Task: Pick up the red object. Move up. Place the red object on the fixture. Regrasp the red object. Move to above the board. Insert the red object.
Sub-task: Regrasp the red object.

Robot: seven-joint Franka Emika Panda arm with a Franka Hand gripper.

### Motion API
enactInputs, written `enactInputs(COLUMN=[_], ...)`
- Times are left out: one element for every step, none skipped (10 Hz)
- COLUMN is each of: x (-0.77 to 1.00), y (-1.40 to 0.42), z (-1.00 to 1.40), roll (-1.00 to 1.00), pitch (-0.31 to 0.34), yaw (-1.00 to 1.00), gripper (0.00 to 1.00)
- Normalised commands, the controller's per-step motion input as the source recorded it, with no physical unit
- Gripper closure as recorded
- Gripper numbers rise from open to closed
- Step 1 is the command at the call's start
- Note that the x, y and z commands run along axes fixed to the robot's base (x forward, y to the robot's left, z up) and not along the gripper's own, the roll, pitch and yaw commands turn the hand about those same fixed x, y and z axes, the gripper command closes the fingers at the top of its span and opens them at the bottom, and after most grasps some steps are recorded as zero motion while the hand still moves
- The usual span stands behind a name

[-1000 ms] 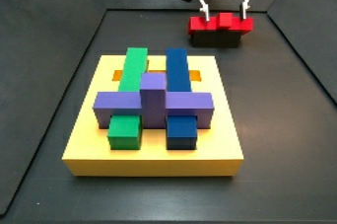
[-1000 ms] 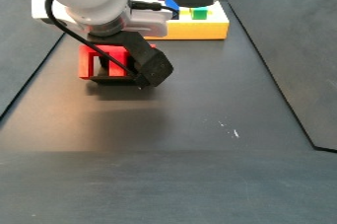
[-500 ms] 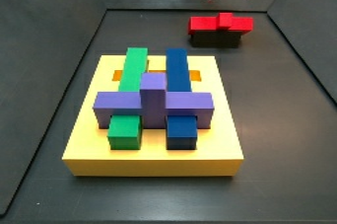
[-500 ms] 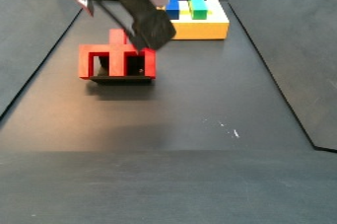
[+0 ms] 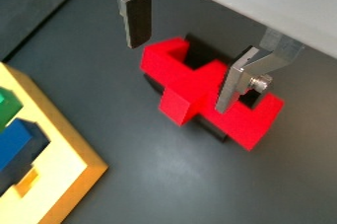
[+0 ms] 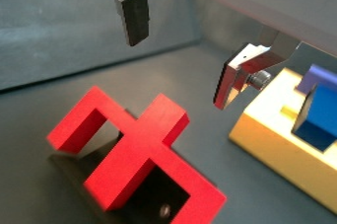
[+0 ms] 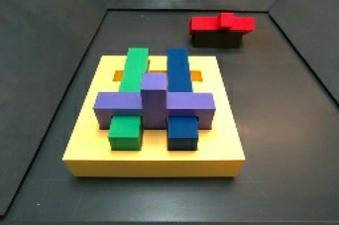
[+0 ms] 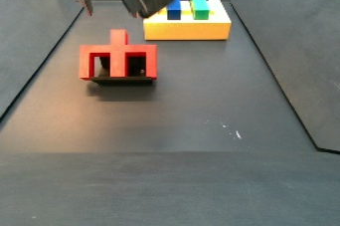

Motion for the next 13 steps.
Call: enactInputs(x=[0.17, 0.00, -0.20, -0.17, -0.20, -0.18, -0.06, 0.01, 0.06, 0.14, 0.13, 0.13, 0.00], y=[0.00, 0.06, 0.14, 0.09, 0.05, 0.00, 0.00, 0.00, 0.00, 0.00, 0.00, 0.00, -0.15], z=[-0.02, -0.07, -0.09, -0.10, -0.11, -0.09, -0.04, 0.00, 0.07, 0.02, -0.04, -0.02, 0.00], roll=[0.96, 1.00, 1.00, 1.00, 1.00, 1.00, 1.00, 1.00, 0.75, 0.77, 1.00, 1.00, 1.00], pitch=[0.374, 0.263, 0.120, 0.017, 0.000, -0.057, -0.117, -0.297, -0.486, -0.486, -0.423, -0.300, 0.000], yaw=[0.17, 0.22, 0.22, 0.25, 0.29, 0.25, 0.17, 0.06, 0.00, 0.00, 0.00, -0.03, -0.05], gripper=[0.00, 0.00, 0.00, 0.00, 0.00, 0.00, 0.00, 0.00, 0.00, 0.00, 0.00, 0.00, 0.00])
